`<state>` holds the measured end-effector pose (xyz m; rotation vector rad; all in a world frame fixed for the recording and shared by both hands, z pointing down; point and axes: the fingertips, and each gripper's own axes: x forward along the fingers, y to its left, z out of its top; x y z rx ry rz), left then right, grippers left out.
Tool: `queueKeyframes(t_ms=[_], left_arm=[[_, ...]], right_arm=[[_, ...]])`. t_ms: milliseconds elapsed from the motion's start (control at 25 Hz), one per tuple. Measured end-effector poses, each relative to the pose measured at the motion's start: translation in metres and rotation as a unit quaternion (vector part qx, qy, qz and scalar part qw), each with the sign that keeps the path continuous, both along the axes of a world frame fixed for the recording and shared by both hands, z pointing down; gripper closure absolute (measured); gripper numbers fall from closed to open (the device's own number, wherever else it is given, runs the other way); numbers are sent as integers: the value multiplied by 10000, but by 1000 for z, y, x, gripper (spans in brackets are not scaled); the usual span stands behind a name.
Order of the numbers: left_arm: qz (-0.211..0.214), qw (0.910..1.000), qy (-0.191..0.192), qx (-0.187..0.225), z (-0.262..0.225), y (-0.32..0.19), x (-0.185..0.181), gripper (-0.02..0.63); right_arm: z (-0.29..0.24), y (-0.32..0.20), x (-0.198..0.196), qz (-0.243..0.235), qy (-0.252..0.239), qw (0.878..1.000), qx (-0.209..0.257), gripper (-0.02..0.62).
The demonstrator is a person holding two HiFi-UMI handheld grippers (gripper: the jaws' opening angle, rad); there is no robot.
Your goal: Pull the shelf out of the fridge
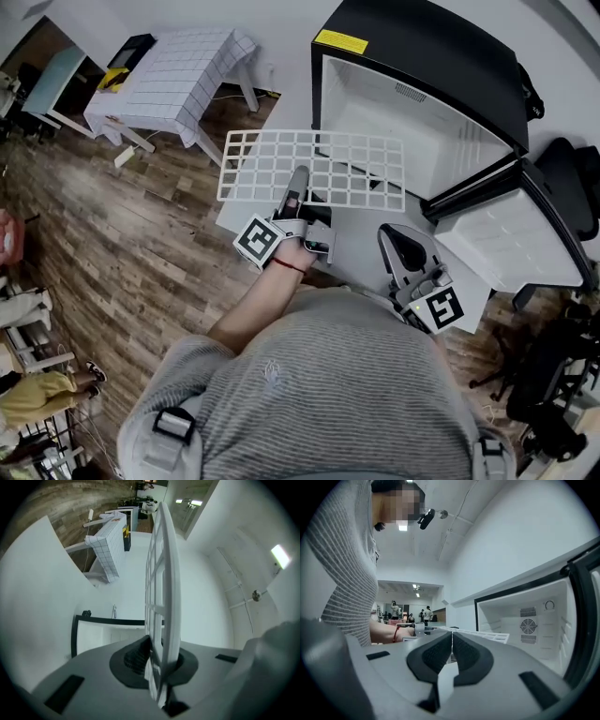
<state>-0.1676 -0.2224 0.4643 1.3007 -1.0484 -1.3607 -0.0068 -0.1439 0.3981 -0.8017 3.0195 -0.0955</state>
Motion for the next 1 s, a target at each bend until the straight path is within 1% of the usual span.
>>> queueKeyframes(t_ms=[160,280,400,600,680,840,1000], left_arm=[[-394,9992,-56,25,-3,11,-28,580],[-604,9981,-100,17,-3,16,-43,580],[-740,9971,-141,37,-5,20,-54,580],[-957,9954,-34,83,-7,35,-74,580],[-1075,9942,-1,81,-6,43,-83,580],[-1202,9927,-1,85,-7,52,-96,580],[-1218,9925,11,89,-11,55,-103,580]], right_arm=[[-1,3,-24,-440,-51,9990,31,581],[-3,3,-43,-734,-34,9971,182,581],[-10,0,-59,-951,-92,9948,365,581],[-15,2,-82,-1226,-302,9913,373,581],[-10,6,-89,-1308,-294,9904,324,581],[-3,24,-101,-1491,-367,9881,3,581],[-5,30,-111,-1565,-320,9872,32,581]])
